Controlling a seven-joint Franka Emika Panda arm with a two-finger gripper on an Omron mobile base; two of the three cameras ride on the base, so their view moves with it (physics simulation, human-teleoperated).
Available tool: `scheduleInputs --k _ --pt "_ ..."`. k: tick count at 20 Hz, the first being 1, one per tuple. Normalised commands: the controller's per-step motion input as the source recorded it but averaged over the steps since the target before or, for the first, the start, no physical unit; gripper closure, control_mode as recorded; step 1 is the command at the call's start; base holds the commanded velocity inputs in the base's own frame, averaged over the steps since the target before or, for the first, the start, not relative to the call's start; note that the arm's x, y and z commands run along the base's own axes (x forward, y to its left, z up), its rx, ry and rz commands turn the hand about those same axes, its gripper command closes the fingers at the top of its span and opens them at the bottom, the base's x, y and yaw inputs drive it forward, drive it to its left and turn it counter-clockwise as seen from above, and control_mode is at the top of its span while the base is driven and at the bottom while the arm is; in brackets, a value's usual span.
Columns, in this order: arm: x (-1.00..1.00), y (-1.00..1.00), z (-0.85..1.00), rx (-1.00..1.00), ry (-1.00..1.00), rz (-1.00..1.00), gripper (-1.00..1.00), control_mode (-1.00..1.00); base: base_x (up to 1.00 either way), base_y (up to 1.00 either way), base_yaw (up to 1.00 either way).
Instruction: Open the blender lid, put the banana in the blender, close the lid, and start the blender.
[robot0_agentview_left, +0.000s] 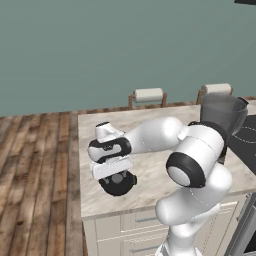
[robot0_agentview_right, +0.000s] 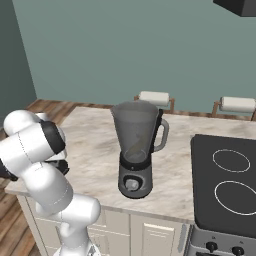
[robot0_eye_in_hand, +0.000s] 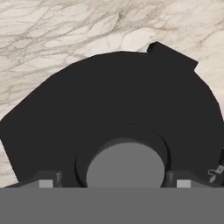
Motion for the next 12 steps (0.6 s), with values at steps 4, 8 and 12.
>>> scheduleInputs --k 4,8,12 --pt "-0.04 -0.18 -0.12 0.04 -0.07 0.0 -1.0 -1.0 0.0 0.0 0.0" --pt "-0.09 -0.2 -0.08 0.05 -0.09 0.0 -1.0 -1.0 0.0 0.0 0.0" --pt "-0.03 -0.1 -0.24 0.02 -0.04 0.0 -1.0 -1.0 0.0 0.0 0.0"
